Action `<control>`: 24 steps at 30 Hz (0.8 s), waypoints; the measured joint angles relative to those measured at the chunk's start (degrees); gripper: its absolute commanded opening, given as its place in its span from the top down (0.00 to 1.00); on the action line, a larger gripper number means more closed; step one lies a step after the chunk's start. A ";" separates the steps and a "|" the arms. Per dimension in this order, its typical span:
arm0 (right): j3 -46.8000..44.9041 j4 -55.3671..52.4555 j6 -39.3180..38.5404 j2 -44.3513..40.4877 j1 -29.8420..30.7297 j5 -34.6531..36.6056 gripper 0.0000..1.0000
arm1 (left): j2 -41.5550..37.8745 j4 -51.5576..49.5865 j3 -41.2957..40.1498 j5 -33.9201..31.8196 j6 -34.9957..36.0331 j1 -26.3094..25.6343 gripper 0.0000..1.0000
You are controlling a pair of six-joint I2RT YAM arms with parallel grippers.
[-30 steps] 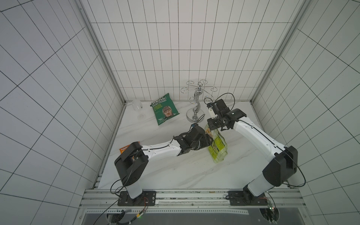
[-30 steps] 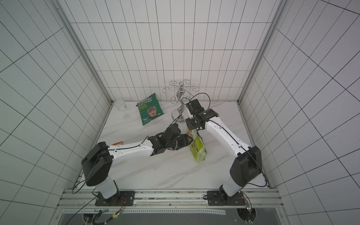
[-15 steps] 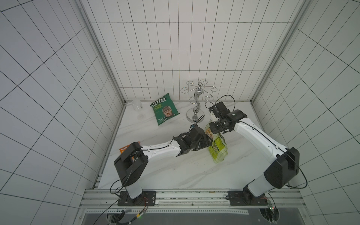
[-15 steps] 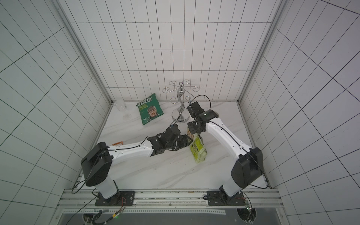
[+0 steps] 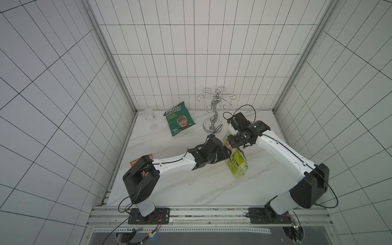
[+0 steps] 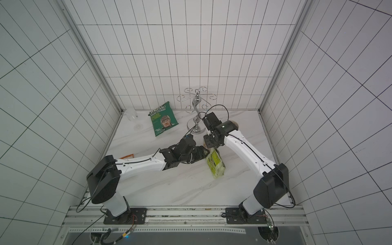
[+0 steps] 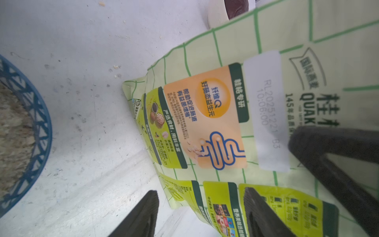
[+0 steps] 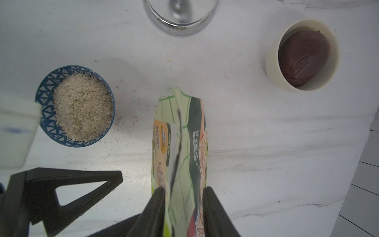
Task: Pour the oats into the breakfast bowl
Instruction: Close the oats bag at the center of the board.
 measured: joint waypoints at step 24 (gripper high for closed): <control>-6.19 -3.04 2.80 -6.97 0.37 -2.05 0.77 | -2.32 0.02 -1.64 -0.02 -0.02 0.00 0.32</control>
